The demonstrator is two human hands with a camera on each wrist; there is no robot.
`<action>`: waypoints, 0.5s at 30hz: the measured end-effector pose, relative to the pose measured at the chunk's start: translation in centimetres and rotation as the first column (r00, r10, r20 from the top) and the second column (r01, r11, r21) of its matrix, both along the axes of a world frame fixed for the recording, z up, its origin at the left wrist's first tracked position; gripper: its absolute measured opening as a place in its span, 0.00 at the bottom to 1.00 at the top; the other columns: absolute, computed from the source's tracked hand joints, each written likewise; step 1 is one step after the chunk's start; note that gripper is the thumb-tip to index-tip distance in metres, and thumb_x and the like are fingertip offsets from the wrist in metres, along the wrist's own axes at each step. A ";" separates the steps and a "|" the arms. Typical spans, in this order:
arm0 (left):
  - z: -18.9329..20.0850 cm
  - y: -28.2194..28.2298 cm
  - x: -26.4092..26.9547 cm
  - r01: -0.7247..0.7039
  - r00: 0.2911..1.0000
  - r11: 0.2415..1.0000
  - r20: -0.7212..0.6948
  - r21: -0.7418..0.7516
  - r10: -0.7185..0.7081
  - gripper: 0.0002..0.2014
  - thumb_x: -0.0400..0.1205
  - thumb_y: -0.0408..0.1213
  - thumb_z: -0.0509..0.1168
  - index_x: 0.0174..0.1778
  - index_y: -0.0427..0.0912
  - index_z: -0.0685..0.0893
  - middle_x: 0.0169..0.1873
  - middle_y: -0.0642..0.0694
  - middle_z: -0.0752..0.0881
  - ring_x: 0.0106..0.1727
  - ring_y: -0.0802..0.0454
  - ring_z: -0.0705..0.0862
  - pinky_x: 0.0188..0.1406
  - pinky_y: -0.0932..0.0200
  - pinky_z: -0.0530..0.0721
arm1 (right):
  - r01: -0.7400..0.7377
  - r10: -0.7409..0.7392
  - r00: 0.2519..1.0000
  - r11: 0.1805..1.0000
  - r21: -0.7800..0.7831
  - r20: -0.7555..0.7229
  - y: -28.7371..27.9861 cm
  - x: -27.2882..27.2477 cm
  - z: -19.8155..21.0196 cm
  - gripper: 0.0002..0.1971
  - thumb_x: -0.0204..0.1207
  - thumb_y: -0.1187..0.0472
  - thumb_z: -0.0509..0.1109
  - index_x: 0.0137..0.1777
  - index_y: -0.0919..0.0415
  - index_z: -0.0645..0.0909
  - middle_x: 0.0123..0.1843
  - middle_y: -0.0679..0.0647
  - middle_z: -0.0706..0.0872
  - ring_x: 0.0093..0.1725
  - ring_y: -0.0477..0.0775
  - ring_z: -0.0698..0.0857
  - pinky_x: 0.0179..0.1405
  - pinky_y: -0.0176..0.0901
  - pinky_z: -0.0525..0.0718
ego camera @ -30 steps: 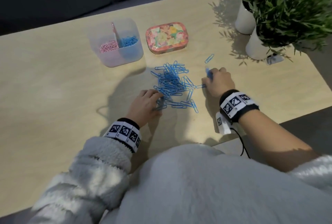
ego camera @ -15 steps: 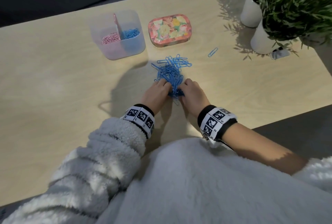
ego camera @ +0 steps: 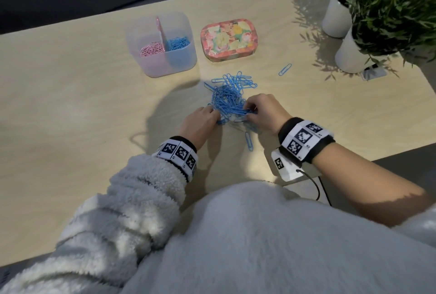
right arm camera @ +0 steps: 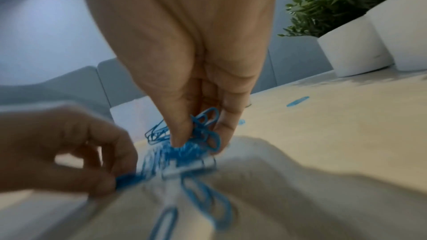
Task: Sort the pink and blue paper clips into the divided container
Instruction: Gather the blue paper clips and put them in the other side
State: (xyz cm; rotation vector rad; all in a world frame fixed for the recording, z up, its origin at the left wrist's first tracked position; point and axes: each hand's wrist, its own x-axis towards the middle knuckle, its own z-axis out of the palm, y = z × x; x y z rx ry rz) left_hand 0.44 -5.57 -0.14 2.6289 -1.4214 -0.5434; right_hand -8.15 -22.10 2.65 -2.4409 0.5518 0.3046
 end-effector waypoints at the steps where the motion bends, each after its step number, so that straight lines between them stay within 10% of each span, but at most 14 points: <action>1: 0.3 -0.1 0.0 0.007 1.000 0.999 0.015 0.048 -0.008 0.10 0.83 0.32 0.56 0.57 0.34 0.78 0.56 0.36 0.80 0.57 0.36 0.80 0.51 0.44 0.80 | -0.005 0.005 1.000 1.000 0.022 0.018 -0.3 0.4 0.7 0.10 0.69 0.67 0.73 0.50 0.67 0.85 0.50 0.63 0.88 0.49 0.60 0.83 0.48 0.41 0.76; 8: 1.5 -0.4 -0.7 0.048 0.984 0.966 0.154 0.252 -0.089 0.13 0.85 0.32 0.50 0.63 0.34 0.74 0.61 0.38 0.79 0.61 0.37 0.81 0.51 0.46 0.81 | -0.007 -0.009 0.996 0.984 0.180 0.087 -1.4 8.2 6.4 0.06 0.67 0.70 0.76 0.41 0.73 0.83 0.23 0.50 0.75 0.14 0.35 0.74 0.17 0.22 0.70; 15: 1.7 2.0 0.8 -0.120 0.993 0.991 -0.007 0.054 0.121 0.09 0.82 0.31 0.58 0.53 0.33 0.80 0.51 0.35 0.83 0.51 0.35 0.84 0.46 0.44 0.80 | -0.008 -0.004 0.995 0.993 0.117 0.097 0.3 19.5 8.8 0.13 0.68 0.65 0.76 0.28 0.55 0.76 0.28 0.51 0.81 0.18 0.43 0.80 0.25 0.33 0.83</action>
